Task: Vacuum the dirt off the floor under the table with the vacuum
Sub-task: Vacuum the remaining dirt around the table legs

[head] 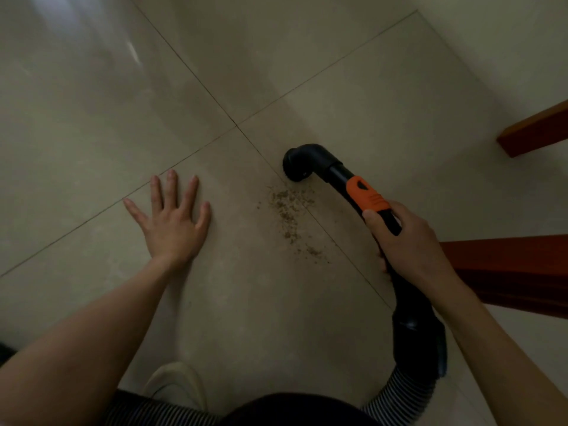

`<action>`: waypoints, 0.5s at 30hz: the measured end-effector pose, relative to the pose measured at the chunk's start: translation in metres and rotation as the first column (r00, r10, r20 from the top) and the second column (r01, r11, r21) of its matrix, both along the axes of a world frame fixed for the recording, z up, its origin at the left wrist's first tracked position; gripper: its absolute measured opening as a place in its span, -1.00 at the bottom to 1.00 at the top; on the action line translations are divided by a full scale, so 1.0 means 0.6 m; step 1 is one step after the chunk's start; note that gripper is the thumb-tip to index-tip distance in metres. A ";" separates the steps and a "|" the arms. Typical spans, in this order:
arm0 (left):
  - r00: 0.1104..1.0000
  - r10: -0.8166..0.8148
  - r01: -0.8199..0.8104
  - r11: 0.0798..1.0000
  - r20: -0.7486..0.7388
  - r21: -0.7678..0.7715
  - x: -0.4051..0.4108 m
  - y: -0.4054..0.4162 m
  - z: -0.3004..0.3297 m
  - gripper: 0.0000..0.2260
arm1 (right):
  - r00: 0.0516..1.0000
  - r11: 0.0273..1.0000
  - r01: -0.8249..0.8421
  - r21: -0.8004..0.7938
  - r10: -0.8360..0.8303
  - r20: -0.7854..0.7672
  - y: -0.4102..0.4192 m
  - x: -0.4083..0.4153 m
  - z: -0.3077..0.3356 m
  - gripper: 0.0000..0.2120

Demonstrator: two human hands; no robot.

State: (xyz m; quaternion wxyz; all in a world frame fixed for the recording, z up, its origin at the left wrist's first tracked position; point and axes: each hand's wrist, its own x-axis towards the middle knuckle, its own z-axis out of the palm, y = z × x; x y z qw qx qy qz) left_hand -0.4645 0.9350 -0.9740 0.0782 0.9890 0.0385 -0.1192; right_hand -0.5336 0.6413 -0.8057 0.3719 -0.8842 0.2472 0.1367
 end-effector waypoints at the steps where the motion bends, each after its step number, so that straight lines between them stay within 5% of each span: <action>1: 1.000 -0.002 0.002 1.000 -0.004 -0.003 0.000 0.000 0.000 -0.49 | 1.000 1.000 0.006 -0.013 -0.006 0.004 -0.002 0.002 0.001 -0.83; 15: 0.999 -0.006 0.007 1.000 -0.031 0.020 -0.001 -0.001 0.000 -0.49 | 0.996 0.995 -0.082 -0.048 0.081 -0.041 0.018 -0.044 0.009 -0.79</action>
